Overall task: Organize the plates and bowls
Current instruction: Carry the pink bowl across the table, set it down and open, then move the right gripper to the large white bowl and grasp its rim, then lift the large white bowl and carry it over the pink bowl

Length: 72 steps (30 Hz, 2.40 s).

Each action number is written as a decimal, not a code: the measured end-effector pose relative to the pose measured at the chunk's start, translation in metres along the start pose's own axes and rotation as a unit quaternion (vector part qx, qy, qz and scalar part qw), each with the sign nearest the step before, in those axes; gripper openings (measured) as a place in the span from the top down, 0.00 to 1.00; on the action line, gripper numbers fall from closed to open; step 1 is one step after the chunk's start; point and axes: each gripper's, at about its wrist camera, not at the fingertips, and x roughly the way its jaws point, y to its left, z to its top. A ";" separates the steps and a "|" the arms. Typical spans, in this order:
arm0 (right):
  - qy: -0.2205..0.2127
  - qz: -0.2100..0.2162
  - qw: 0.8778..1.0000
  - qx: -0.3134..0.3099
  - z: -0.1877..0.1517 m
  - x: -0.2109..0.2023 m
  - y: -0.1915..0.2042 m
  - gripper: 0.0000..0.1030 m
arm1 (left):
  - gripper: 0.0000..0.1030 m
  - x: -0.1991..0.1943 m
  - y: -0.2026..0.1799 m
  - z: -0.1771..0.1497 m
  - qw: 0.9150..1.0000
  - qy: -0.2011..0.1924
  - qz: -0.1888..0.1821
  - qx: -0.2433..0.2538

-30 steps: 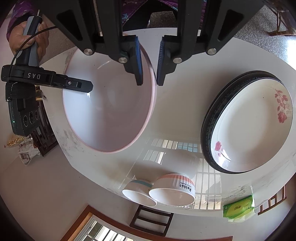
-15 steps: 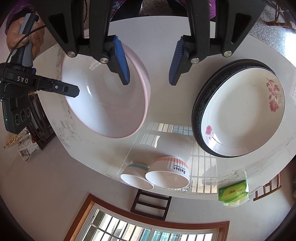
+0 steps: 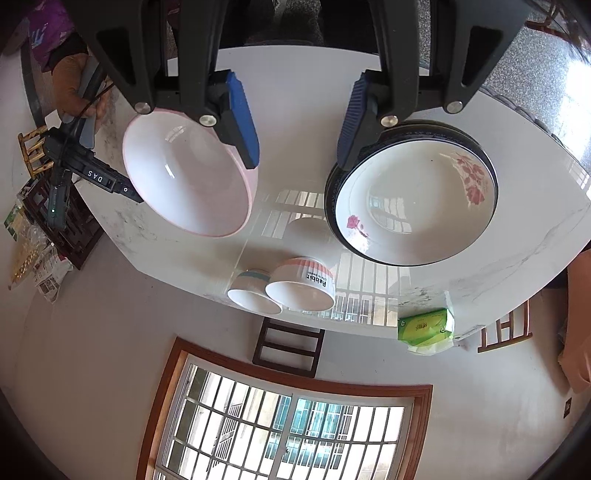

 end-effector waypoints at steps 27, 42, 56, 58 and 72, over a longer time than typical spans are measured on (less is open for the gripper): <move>-0.042 0.010 0.998 0.040 0.000 -0.003 -0.014 0.37 | 0.56 0.021 0.011 0.021 0.999 -0.008 -0.049 0.006; 0.143 0.135 0.980 -0.010 0.105 0.040 0.069 0.52 | 0.56 0.134 0.030 0.165 0.997 0.074 -0.029 -0.003; 0.247 0.111 0.961 -0.060 0.153 0.164 0.147 0.39 | 0.56 0.244 0.073 0.197 0.980 0.177 -0.074 -0.056; 0.254 0.103 0.960 -0.061 0.152 0.174 0.150 0.39 | 0.56 0.246 0.070 0.198 0.981 0.177 -0.065 -0.046; 0.300 0.106 0.947 -0.053 0.140 0.234 0.164 0.70 | 0.76 0.279 0.074 0.187 0.974 0.211 -0.061 -0.064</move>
